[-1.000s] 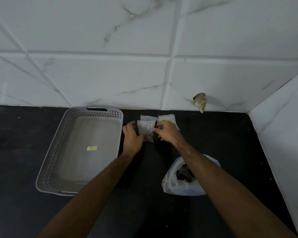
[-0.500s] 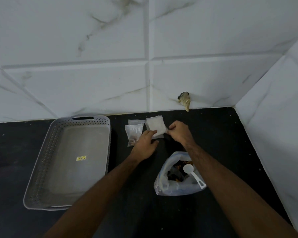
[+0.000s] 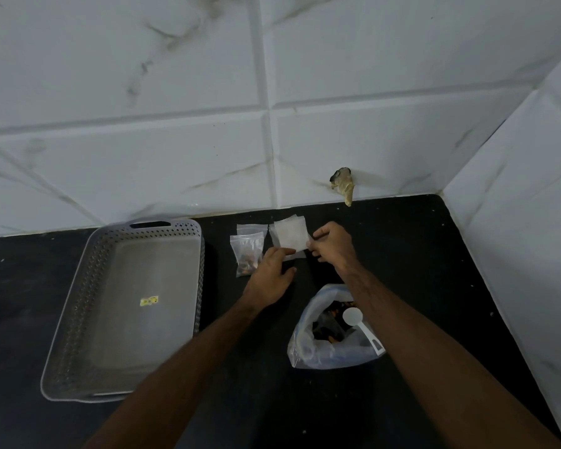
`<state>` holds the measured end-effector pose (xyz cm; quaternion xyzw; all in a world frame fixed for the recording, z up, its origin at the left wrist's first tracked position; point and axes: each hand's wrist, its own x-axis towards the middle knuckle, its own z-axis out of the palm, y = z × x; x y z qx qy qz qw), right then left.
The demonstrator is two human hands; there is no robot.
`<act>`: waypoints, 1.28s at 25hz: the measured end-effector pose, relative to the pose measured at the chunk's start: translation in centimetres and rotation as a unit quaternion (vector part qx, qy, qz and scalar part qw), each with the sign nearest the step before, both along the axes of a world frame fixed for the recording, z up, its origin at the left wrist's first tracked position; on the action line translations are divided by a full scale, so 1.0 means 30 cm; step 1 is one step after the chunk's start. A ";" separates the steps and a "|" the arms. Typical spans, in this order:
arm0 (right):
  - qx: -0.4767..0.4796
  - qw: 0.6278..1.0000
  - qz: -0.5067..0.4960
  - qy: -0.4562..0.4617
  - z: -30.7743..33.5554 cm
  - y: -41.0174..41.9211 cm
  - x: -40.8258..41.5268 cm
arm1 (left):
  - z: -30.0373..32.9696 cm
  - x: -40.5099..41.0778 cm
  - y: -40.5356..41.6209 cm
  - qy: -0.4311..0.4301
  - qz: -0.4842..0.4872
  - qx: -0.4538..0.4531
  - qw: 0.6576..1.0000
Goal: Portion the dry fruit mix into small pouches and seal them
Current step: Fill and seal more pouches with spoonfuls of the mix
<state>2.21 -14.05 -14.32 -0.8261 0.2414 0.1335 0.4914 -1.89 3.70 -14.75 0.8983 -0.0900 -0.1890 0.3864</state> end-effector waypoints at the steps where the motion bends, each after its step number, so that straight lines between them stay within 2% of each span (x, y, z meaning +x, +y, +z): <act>1: -0.003 1.000 0.011 -0.004 0.014 -0.009 -0.006 | 0.001 -0.006 0.008 -0.013 0.018 -0.017 1.000; 4: 0.013 0.999 0.023 -0.020 0.085 -0.044 -0.048 | 0.047 -0.028 0.027 -0.047 0.103 -0.071 0.991; 8: 0.106 0.989 0.004 -0.100 0.234 -0.054 -0.207 | 0.178 -0.103 0.034 0.044 0.215 -0.217 0.951; 10: 0.150 0.979 0.009 -0.138 0.301 -0.035 -0.323 | 0.230 -0.161 0.034 0.120 0.230 -0.288 0.922; 12: 0.190 0.968 0.021 -0.161 0.337 -0.010 -0.442 | 0.262 -0.216 0.035 0.189 0.234 -0.387 0.871; 13: 0.199 0.966 0.034 -0.159 0.342 0.004 -0.498 | 0.275 -0.243 0.038 0.200 0.232 -0.429 0.850; 14: 0.201 0.968 0.048 -0.144 0.338 0.015 -0.549 | 0.281 -0.267 0.044 0.183 0.228 -0.452 0.843; 15: 0.200 0.971 0.059 -0.118 0.332 0.023 -0.589 | 0.284 -0.287 0.051 0.147 0.222 -0.456 0.849; 18: 0.197 0.977 0.066 -0.046 0.349 0.007 -0.652 | 0.289 -0.342 0.087 0.046 0.170 -0.401 0.899; 21: 0.190 0.976 0.079 -0.070 0.406 -0.021 -0.651 | 0.306 -0.384 0.118 0.032 0.063 -0.349 0.935; 23: 0.160 0.972 0.140 -0.096 0.429 -0.010 -0.646 | 0.324 -0.403 0.129 0.020 -0.018 -0.309 0.951; 25: 0.115 0.965 0.200 -0.125 0.428 0.009 -0.646 | 0.350 -0.424 0.128 -0.013 -0.054 -0.245 0.968; 27: 0.095 0.965 0.194 -0.147 0.426 0.015 -0.656 | 0.367 -0.442 0.129 -0.099 -0.035 -0.196 0.975; 29: 0.073 0.970 0.152 -0.176 0.428 0.022 -0.677 | 0.368 -0.465 0.131 -0.209 0.039 -0.168 0.963; 30: 0.054 0.969 0.135 -0.199 0.431 0.030 -0.691 | 0.367 -0.479 0.129 -0.227 0.073 -0.181 0.954; 32: 0.013 0.959 0.125 -0.254 0.436 0.054 -0.723 | 0.373 -0.503 0.113 -0.169 0.080 -0.218 0.958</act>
